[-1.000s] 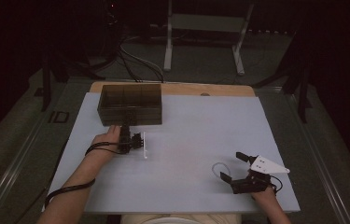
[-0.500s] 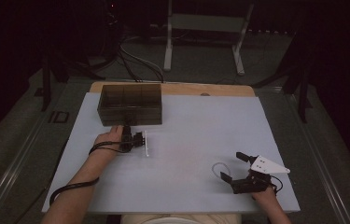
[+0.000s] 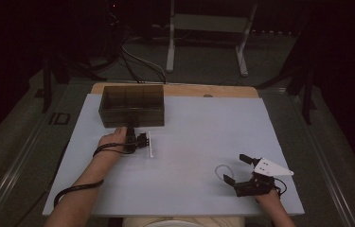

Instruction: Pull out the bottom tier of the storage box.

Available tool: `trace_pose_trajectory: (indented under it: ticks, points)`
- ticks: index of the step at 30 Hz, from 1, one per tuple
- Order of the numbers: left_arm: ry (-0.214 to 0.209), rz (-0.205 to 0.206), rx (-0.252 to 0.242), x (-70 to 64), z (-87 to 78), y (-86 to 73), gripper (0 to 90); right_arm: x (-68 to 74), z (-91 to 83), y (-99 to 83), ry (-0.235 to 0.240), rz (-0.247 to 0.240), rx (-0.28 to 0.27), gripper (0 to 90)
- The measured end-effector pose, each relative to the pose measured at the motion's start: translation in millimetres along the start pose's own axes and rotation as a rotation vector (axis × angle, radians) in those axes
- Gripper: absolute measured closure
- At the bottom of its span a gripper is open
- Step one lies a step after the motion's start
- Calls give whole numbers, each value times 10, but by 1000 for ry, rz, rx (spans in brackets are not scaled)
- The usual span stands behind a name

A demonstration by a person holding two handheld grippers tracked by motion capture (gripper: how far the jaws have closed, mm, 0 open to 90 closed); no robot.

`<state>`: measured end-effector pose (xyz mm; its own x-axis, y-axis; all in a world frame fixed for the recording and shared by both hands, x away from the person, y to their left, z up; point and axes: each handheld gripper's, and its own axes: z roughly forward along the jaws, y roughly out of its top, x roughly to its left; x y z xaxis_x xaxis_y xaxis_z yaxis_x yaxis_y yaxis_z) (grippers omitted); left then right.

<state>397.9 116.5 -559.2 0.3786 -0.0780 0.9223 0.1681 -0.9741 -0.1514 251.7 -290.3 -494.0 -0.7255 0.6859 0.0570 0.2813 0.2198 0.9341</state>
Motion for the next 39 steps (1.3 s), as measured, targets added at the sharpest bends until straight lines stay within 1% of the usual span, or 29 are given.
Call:
trace_pose_trajectory:
  ticks: [1,2,7,8,9,13,17,19,21,22,23,26,28,29,30,33,39]
  points:
    - [-5,0,8,8,-5,6,808,-1,-1,0,0,1,0,0]
    - [1,-4,4,4,-1,7,809,-3,0,-1,-2,0,0,0]
    - [-3,-7,3,6,-10,6,815,0,-4,2,-2,-3,-6,0]
    - [-8,-14,11,8,-20,8,819,0,-6,3,-4,-4,-9,0]
    - [-2,-14,1,10,-21,3,819,0,-7,4,-5,-4,-10,0]
    - [-3,-23,2,15,-43,-3,820,0,-6,2,-4,-4,-7,0]
    - [-13,-17,6,-6,-76,-1,820,0,-2,1,-4,-4,-5,0]
    - [-17,-28,2,-12,-90,-7,819,0,-2,1,-4,-2,-5,0]
    - [-19,-23,3,-14,-116,-9,819,0,-1,1,-5,-3,-4,0]
    - [-27,-22,15,-13,-136,-8,819,-1,-2,1,-4,-3,-5,0]
    - [-18,-25,1,-25,-139,-16,819,0,-2,2,-4,-3,-5,0]
    - [-15,-23,-4,-49,-184,-27,819,-2,-3,2,-5,-4,-6,0]
    - [-20,-16,-3,-50,-210,-33,818,-2,-1,1,-5,-2,-4,0]
    - [-17,-16,-9,-55,-211,-39,818,-2,0,1,-5,0,-3,0]
    - [-24,-21,-4,-55,-219,-40,819,-1,1,1,-4,0,-3,0]
    - [-28,-23,-9,-52,-218,-44,818,2,1,1,-4,-1,-3,0]
    - [-27,-24,-16,-46,-212,-46,816,-1,2,2,-5,-1,-3,0]
